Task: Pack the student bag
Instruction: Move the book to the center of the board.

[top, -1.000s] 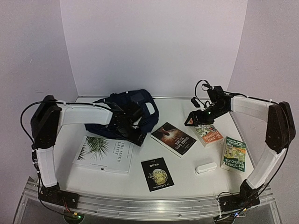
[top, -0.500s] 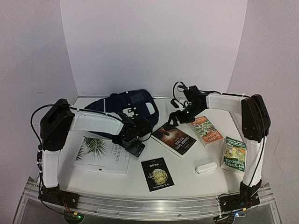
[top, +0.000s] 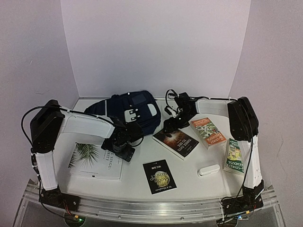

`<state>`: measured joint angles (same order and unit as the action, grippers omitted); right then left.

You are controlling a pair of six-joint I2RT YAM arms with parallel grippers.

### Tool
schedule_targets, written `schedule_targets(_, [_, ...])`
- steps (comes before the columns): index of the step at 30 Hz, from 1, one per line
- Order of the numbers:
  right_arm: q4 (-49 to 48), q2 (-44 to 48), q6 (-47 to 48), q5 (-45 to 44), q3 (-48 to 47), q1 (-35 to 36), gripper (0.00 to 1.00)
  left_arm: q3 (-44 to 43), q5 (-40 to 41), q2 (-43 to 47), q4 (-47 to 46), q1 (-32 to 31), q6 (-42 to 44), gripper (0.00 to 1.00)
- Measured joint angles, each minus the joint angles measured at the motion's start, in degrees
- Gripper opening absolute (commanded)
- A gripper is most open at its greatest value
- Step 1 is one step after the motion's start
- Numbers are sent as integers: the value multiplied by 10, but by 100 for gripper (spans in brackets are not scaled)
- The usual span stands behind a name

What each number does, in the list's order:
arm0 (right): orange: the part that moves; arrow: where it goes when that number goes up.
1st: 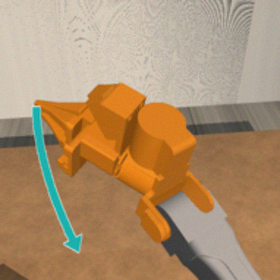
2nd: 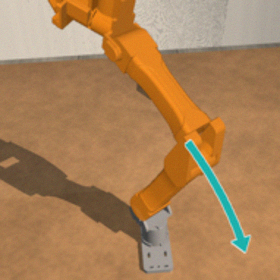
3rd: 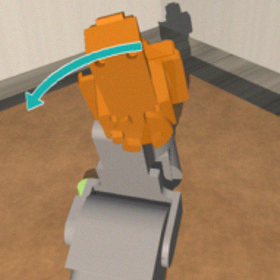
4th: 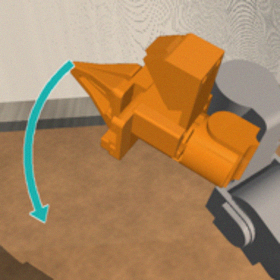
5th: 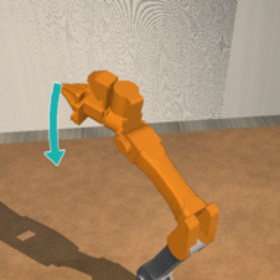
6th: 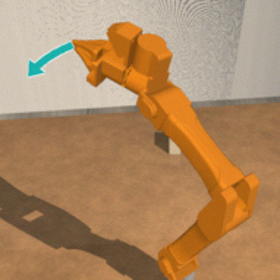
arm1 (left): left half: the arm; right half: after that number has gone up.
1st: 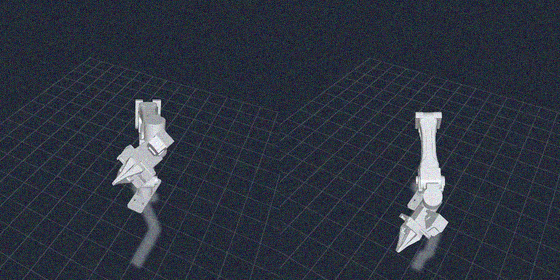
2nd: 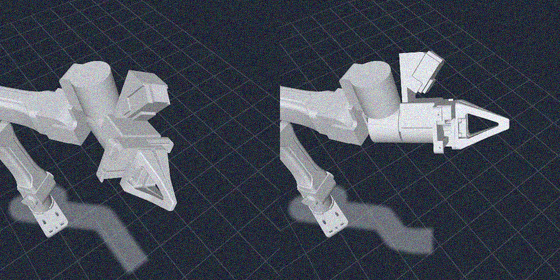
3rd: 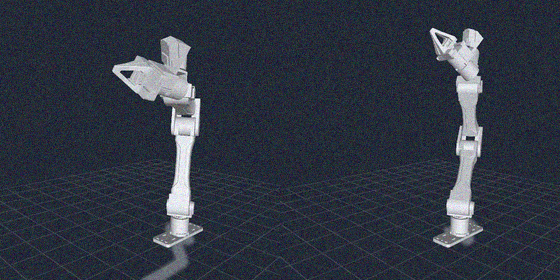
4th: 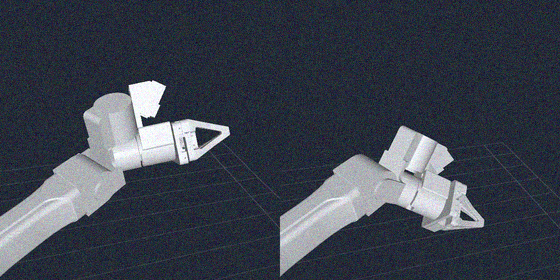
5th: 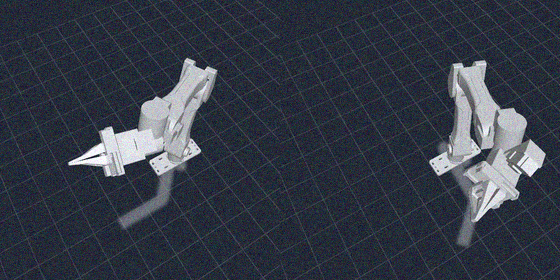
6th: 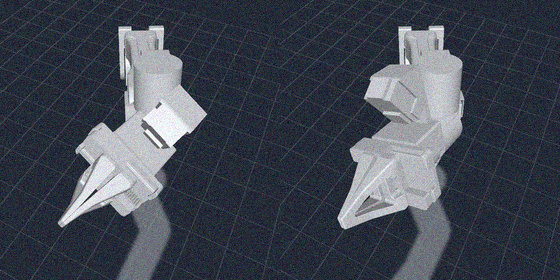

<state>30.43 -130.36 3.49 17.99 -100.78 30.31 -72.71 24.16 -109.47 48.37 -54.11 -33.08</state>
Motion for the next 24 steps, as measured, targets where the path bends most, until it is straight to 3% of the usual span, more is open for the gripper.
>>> schedule_targets(12, [-40,27,32,13,62,16,85,73,-82,231,-99,184,-17,100])
schedule_targets(20, [-43,65,58,35,121,39,79,73,-168,219,-154,316,-18,100])
schedule_targets(24, [-43,76,74,40,140,49,84,72,-198,197,-177,364,-19,100])
